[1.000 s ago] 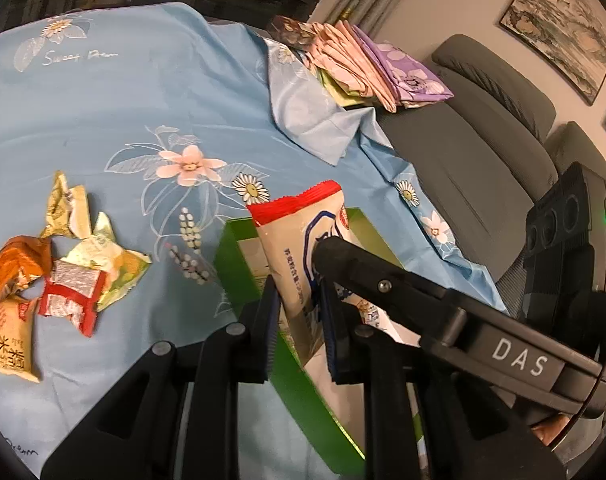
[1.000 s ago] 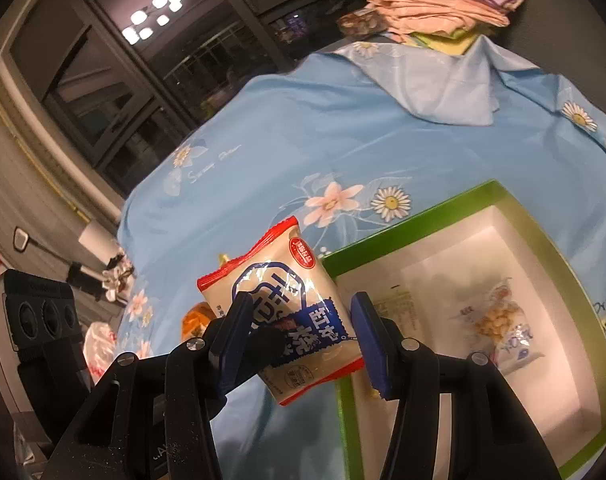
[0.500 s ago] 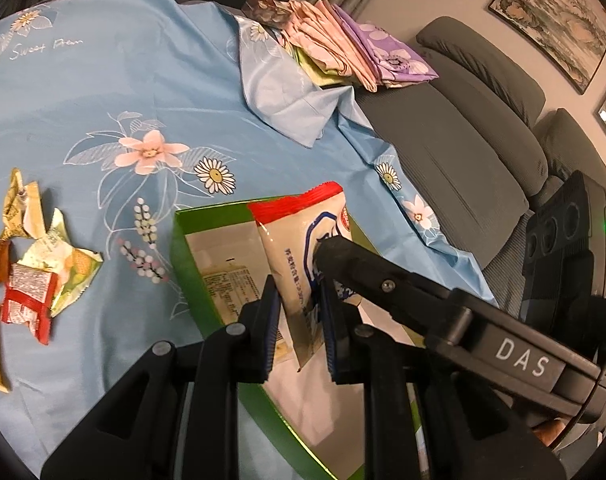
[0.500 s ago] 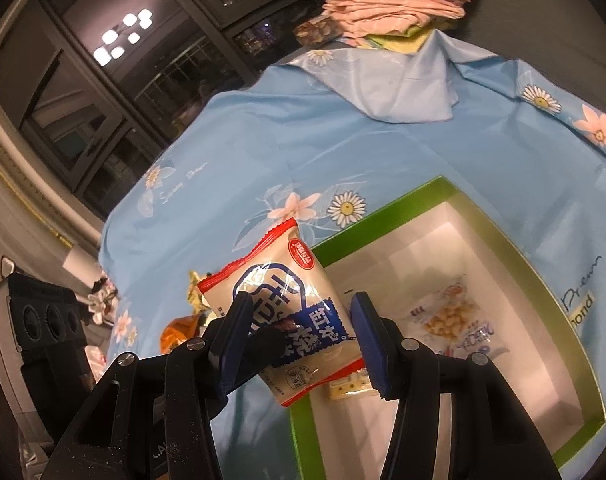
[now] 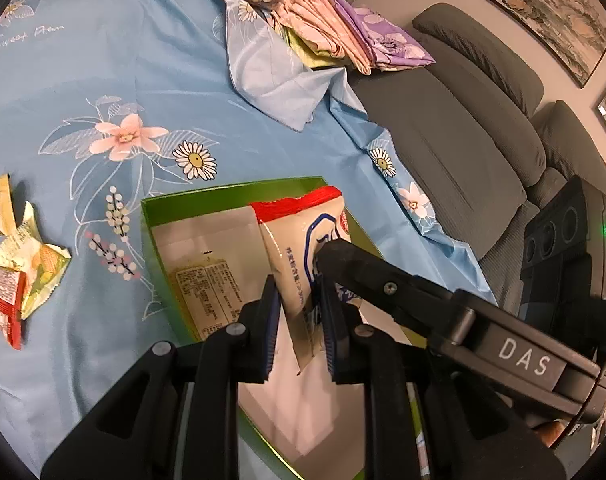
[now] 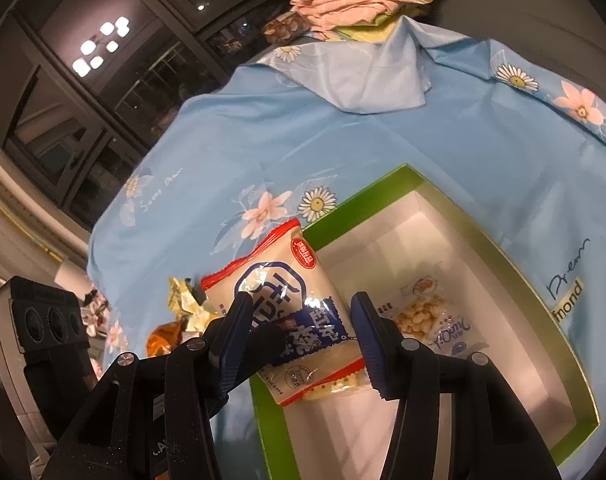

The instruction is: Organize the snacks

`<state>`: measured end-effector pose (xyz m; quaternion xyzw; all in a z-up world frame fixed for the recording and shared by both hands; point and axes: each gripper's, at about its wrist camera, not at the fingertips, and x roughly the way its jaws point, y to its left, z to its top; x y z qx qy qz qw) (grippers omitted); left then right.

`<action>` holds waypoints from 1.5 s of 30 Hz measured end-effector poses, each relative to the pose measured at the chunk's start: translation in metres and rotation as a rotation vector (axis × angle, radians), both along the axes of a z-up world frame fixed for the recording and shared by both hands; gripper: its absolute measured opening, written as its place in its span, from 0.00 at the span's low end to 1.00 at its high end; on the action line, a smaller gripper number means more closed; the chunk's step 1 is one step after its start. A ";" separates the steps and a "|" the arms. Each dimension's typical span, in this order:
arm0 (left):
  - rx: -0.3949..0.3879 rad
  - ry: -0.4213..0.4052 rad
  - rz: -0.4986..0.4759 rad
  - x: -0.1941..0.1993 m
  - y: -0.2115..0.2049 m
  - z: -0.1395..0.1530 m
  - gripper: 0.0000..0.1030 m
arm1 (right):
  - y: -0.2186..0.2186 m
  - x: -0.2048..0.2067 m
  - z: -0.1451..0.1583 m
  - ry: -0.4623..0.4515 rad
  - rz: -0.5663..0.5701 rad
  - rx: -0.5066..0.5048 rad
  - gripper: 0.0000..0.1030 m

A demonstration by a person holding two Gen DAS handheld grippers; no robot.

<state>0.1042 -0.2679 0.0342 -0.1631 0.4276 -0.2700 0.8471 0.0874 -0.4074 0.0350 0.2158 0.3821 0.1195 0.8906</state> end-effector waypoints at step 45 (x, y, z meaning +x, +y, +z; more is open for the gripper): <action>-0.005 0.111 -0.022 0.017 -0.010 -0.033 0.18 | -0.012 0.019 -0.024 0.125 -0.054 -0.040 0.50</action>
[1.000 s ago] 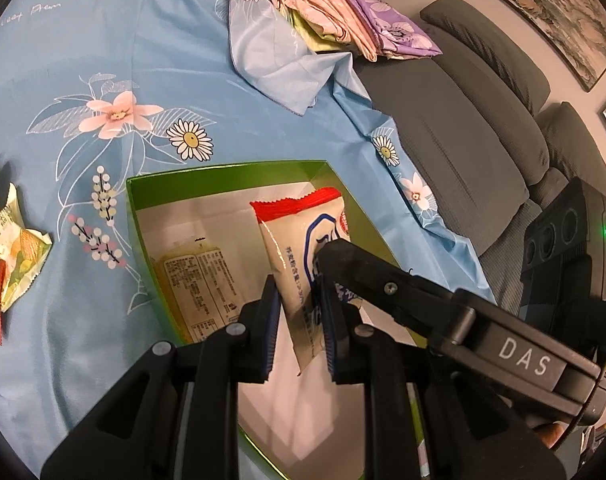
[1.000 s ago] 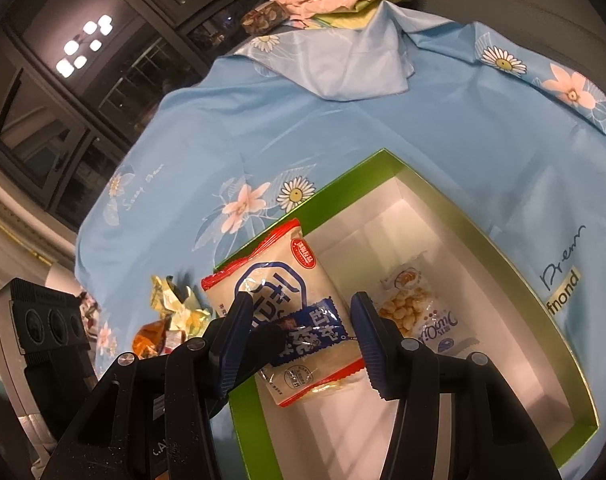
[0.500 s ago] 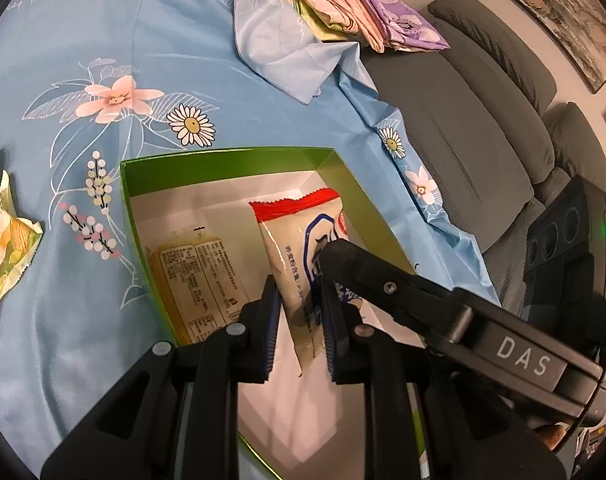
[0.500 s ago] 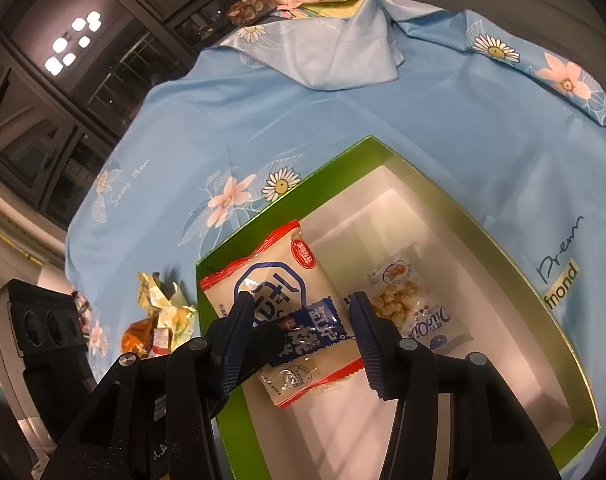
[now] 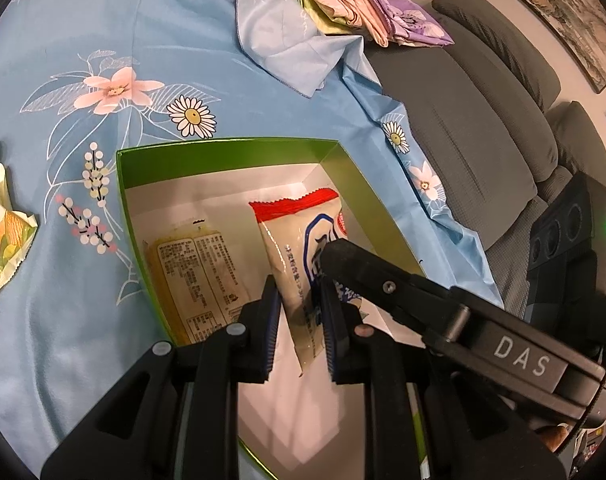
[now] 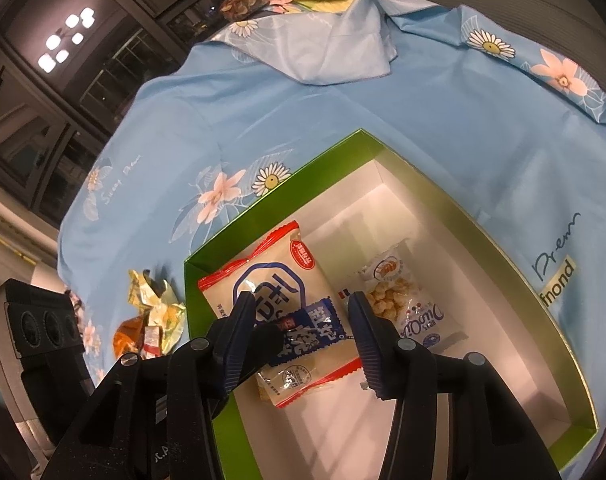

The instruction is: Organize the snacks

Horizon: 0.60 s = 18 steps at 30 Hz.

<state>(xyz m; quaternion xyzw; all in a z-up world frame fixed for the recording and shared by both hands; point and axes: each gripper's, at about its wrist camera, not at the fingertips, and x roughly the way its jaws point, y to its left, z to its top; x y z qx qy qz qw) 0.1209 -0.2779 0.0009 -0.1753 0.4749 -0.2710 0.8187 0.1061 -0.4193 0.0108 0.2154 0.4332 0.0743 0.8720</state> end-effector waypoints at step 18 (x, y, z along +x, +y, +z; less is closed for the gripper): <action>0.030 -0.006 0.014 -0.002 0.001 0.000 0.12 | 0.002 0.001 -0.003 0.018 0.005 -0.018 0.50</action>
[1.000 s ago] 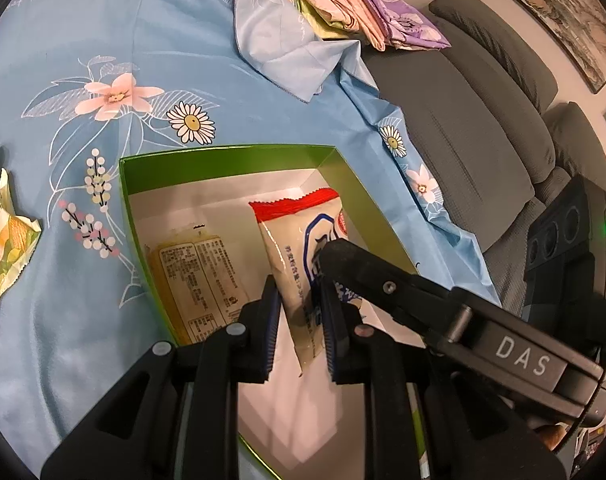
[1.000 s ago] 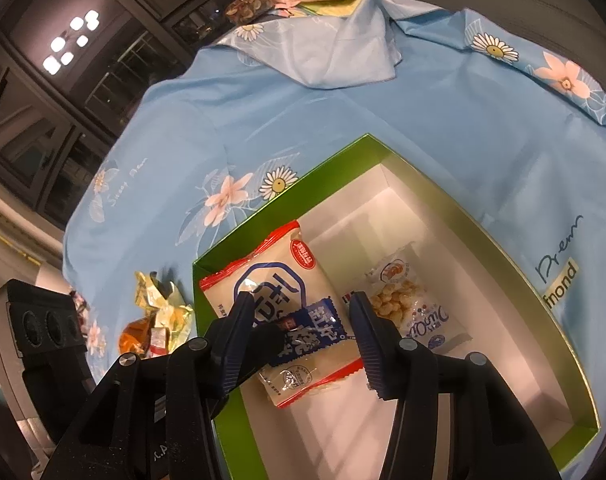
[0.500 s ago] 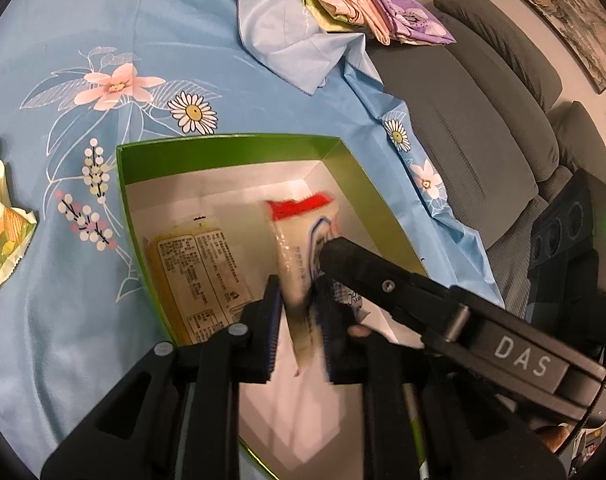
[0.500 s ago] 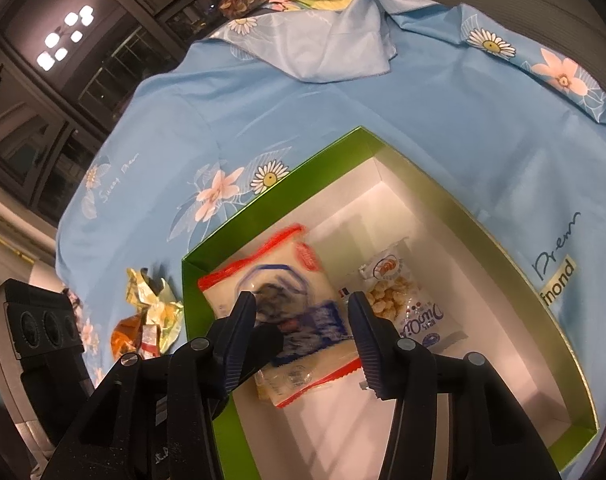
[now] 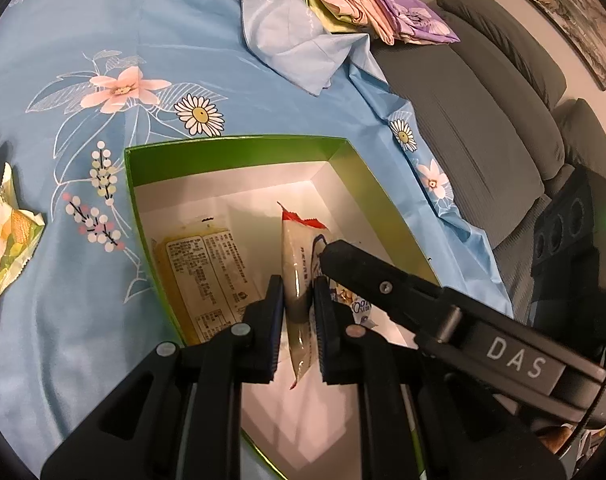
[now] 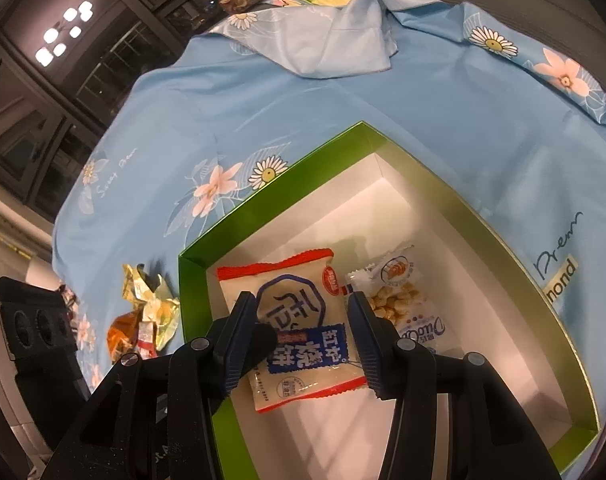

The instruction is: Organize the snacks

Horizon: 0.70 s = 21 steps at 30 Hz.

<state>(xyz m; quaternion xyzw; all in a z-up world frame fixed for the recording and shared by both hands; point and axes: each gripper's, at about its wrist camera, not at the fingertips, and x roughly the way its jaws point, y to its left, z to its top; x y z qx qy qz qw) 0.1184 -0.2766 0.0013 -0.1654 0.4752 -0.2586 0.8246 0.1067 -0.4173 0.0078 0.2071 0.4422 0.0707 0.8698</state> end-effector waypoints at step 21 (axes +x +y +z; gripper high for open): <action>-0.006 -0.136 0.207 -0.029 0.090 0.050 0.45 | 0.016 -0.011 0.027 -0.159 -0.015 0.001 0.60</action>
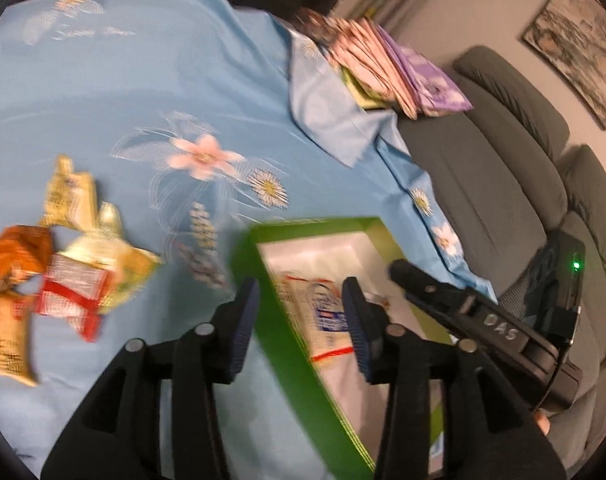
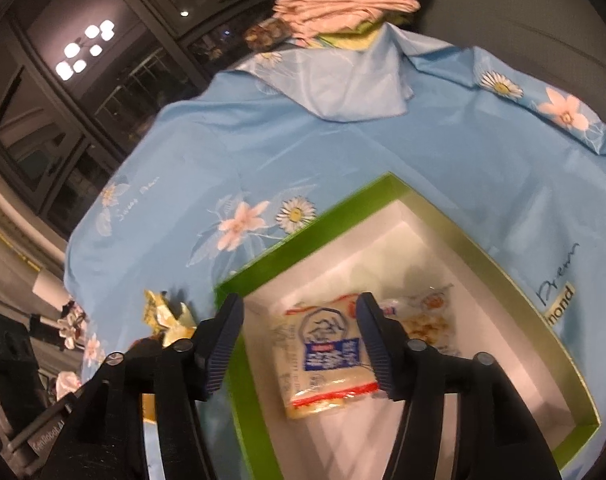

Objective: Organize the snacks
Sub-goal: 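Open the right gripper to drop the biscuit pack into the box, then move the right gripper to the pile and grasp the yellow rice-cracker bag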

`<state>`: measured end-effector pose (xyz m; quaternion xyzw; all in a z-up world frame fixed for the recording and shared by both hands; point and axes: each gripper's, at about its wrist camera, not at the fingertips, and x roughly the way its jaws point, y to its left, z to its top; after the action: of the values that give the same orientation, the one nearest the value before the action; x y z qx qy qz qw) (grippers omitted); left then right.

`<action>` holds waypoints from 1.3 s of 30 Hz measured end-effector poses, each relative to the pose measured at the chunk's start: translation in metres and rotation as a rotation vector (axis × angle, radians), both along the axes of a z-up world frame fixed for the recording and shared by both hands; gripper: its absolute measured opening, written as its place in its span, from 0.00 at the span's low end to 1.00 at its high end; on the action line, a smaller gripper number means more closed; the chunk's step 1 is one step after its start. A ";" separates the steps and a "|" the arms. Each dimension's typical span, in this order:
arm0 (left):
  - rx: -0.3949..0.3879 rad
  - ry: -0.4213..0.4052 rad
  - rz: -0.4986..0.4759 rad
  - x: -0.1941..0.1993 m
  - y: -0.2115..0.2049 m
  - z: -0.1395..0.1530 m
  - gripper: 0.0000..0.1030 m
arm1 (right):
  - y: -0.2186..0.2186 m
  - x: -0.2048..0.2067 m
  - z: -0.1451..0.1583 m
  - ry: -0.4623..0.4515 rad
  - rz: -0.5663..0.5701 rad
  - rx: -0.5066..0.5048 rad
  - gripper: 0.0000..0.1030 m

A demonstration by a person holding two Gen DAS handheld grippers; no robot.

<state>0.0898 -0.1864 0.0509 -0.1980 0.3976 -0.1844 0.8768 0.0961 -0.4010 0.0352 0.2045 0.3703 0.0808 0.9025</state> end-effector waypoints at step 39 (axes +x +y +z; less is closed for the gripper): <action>-0.027 0.197 0.415 -0.041 0.233 -0.091 0.73 | 0.218 0.013 -0.049 0.115 0.527 0.010 0.84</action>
<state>0.0490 0.0462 -0.0397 -0.3040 0.4295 0.0147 0.8502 0.1094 -0.1826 -0.0141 0.1099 0.4611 0.3028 0.8268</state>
